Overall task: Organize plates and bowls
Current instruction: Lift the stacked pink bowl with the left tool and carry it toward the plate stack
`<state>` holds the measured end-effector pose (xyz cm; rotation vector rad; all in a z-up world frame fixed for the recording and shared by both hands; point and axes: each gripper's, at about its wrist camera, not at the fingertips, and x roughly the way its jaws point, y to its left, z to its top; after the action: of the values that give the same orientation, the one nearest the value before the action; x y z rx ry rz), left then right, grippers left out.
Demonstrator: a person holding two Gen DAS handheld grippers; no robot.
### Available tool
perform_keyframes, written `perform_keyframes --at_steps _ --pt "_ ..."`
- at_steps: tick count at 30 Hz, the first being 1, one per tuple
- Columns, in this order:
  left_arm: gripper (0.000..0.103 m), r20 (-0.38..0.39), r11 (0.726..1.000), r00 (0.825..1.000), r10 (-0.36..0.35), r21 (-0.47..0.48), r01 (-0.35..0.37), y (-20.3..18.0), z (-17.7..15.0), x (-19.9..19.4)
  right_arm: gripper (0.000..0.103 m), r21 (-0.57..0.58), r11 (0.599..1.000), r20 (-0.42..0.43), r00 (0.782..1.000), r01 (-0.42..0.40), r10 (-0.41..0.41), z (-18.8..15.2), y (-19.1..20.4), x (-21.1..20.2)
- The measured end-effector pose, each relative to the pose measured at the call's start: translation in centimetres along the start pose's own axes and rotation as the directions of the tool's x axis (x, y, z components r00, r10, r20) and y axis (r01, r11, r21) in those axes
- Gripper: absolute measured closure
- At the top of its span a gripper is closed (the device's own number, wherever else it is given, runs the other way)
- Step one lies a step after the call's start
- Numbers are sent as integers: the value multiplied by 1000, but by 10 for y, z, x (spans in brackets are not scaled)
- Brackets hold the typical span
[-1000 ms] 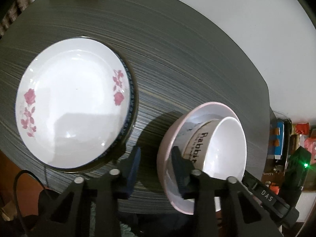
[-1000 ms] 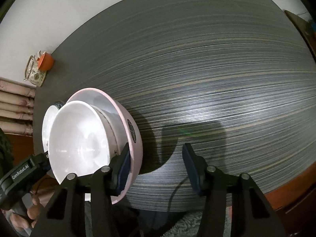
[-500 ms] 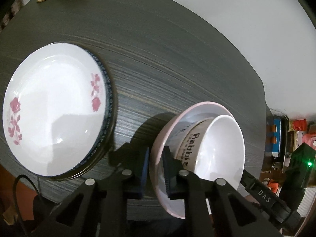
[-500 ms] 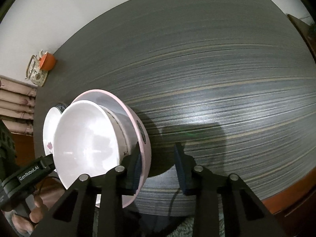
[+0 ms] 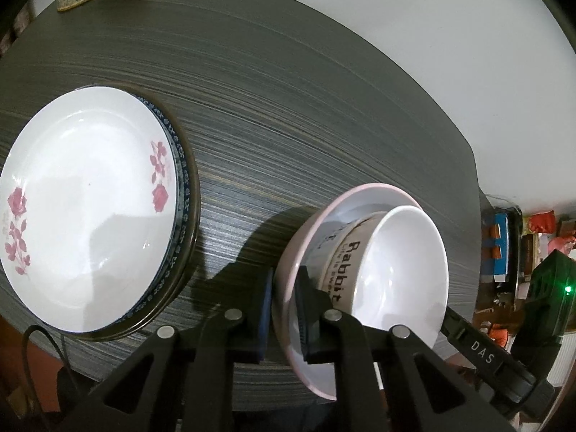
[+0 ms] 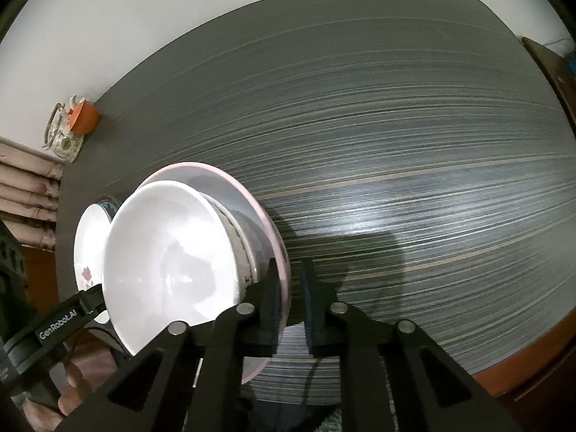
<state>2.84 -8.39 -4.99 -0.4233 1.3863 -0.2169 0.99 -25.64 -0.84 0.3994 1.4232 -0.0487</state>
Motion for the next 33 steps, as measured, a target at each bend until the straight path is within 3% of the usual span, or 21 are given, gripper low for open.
perform_keyframes --at_steps 33 --pt "93 15 999 1000 5 44 -6 -15 -5 4 93 17 1000 43 999 10 -10 -5 8 1"
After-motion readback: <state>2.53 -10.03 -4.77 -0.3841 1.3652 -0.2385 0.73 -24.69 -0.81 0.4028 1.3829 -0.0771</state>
